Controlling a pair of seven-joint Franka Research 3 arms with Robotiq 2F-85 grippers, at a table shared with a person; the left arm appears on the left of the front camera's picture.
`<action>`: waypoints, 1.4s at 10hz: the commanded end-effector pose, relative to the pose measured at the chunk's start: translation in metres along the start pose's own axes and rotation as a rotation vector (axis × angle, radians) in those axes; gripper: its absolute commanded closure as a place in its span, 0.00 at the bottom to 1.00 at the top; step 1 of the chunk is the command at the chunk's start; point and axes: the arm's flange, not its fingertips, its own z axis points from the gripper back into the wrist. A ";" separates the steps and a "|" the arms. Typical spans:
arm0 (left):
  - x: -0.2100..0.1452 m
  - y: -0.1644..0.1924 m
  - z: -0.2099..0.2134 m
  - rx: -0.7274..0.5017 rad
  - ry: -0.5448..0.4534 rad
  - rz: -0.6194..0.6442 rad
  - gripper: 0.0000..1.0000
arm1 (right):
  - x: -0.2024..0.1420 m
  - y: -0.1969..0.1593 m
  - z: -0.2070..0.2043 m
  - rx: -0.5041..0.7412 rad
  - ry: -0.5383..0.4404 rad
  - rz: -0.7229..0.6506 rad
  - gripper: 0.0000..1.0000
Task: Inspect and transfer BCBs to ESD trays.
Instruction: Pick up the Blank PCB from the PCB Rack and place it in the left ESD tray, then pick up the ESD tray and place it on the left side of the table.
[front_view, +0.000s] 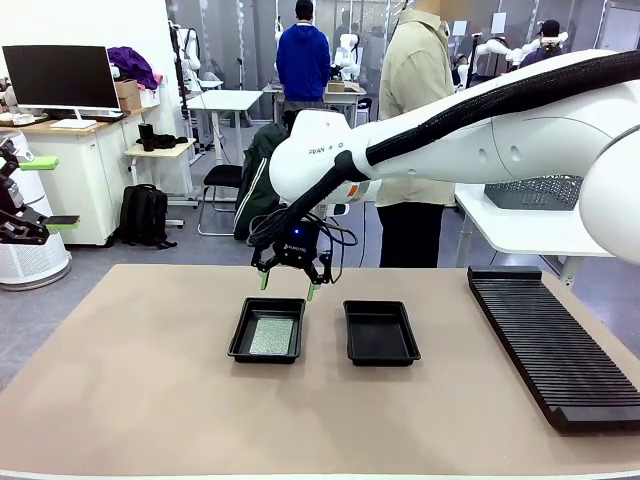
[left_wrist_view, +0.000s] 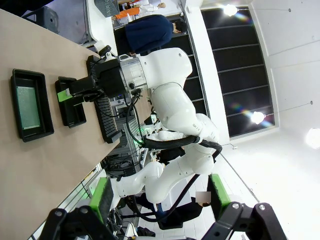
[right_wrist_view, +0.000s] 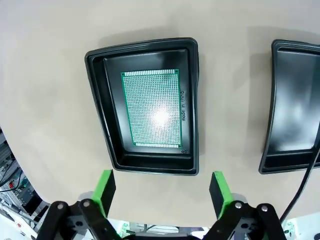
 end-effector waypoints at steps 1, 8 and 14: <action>0.000 -0.001 0.001 0.005 -0.006 -0.004 0.00 | -0.004 -0.002 0.000 0.012 -0.010 -0.003 0.00; 0.000 -0.001 0.001 0.005 -0.006 -0.004 0.00 | -0.004 -0.002 0.000 0.012 -0.010 -0.003 0.00; 0.000 0.000 0.000 0.000 0.000 0.000 0.00 | 0.000 0.000 0.000 0.000 0.000 0.000 0.00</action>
